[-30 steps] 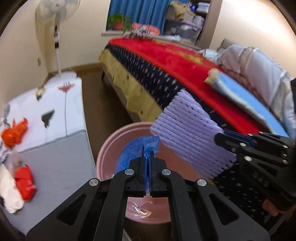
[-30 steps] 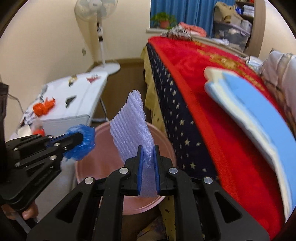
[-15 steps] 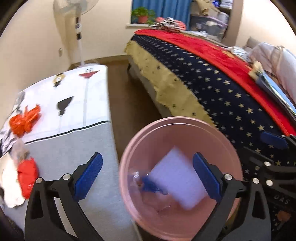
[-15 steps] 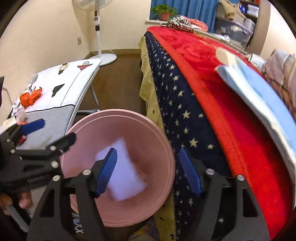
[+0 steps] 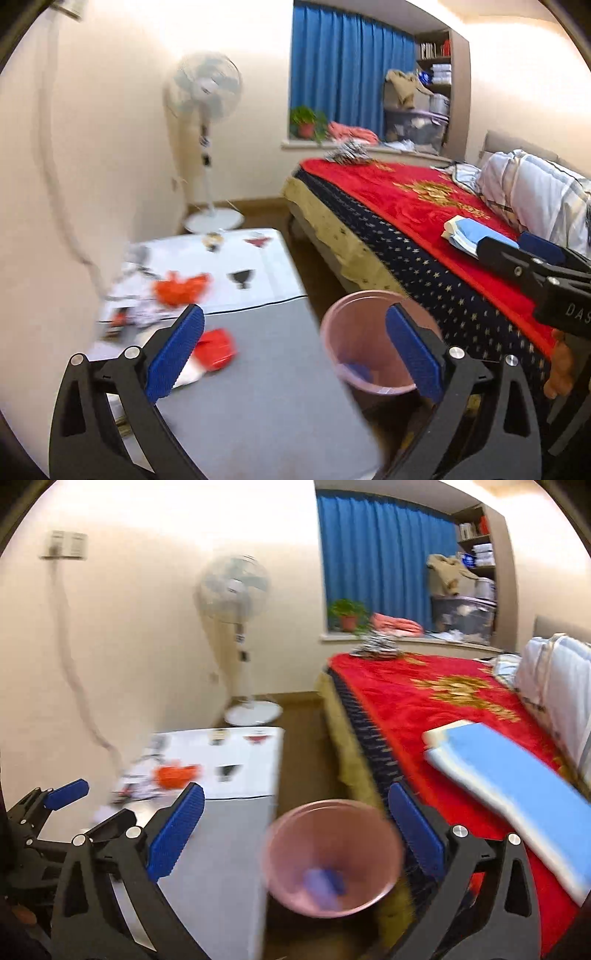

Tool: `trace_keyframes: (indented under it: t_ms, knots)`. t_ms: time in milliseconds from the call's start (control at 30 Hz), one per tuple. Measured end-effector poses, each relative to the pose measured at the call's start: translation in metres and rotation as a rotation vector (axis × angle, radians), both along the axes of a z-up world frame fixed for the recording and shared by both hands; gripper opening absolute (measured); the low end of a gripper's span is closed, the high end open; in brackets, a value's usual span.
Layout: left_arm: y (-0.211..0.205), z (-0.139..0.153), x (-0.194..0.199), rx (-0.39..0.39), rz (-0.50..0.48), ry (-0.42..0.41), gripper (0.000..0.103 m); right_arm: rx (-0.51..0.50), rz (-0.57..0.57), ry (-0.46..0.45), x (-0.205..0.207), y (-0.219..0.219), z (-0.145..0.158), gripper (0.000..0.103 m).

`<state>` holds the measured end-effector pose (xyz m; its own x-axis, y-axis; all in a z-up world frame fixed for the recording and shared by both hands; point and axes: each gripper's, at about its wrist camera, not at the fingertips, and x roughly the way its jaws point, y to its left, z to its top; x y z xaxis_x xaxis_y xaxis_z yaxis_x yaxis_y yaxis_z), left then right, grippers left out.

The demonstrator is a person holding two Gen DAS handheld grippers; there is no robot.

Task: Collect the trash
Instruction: 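Move both tools back toward the table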

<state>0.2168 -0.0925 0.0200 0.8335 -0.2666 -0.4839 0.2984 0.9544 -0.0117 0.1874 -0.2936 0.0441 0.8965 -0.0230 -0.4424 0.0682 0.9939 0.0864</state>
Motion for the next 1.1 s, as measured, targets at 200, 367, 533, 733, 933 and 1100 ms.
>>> trace_keyframes:
  t_ms: [200, 367, 533, 733, 933, 1100]
  knots:
    - [0.08, -0.01, -0.079, 0.016, 0.176, -0.029, 0.095, 0.005, 0.107, -0.035, -0.063, 0.085, -0.022, 0.098]
    - [0.124, -0.027, -0.114, -0.008, 0.287, -0.033, 0.095, -0.043, 0.17, -0.038, -0.099, 0.127, -0.043, 0.098]
    - [0.138, -0.038, -0.131, -0.014, 0.303, -0.009, 0.095, -0.053, 0.189, -0.009, -0.115, 0.137, -0.053, 0.098]
    - [0.142, -0.042, -0.137, -0.04, 0.305, 0.006, 0.095, -0.069, 0.186, 0.002, -0.118, 0.139, -0.054, 0.098]
    - [0.147, -0.035, -0.12, -0.026, 0.323, -0.007, 0.095, -0.083, 0.181, -0.019, -0.106, 0.141, -0.047, 0.098]
    - [0.157, -0.027, -0.09, -0.003, 0.359, -0.017, 0.095, -0.118, 0.141, -0.109, -0.071, 0.145, -0.033, 0.098]
